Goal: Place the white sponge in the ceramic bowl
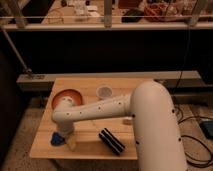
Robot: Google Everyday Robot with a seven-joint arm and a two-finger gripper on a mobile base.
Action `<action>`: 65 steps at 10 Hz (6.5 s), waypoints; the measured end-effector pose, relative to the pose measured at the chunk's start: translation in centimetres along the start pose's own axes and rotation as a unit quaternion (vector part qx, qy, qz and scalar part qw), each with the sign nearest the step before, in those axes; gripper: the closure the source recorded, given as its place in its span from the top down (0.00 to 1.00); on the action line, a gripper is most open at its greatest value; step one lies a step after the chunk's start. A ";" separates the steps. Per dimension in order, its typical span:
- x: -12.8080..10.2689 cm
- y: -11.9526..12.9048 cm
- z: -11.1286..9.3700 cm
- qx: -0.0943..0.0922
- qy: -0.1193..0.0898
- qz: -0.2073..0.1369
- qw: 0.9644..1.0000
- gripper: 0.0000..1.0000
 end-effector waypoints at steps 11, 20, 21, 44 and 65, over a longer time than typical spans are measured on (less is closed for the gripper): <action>-0.3 -0.1 0.5 -0.006 -0.005 -0.005 1.000 0.71; -0.5 -0.1 -0.4 -0.008 -0.007 -0.008 1.000 0.47; -0.4 -0.1 -0.5 -0.009 -0.006 -0.008 1.000 0.46; 1.9 -2.6 -8.7 -0.011 0.021 -0.001 1.000 0.14; 7.1 -7.0 -11.8 -0.002 0.034 0.061 0.998 0.01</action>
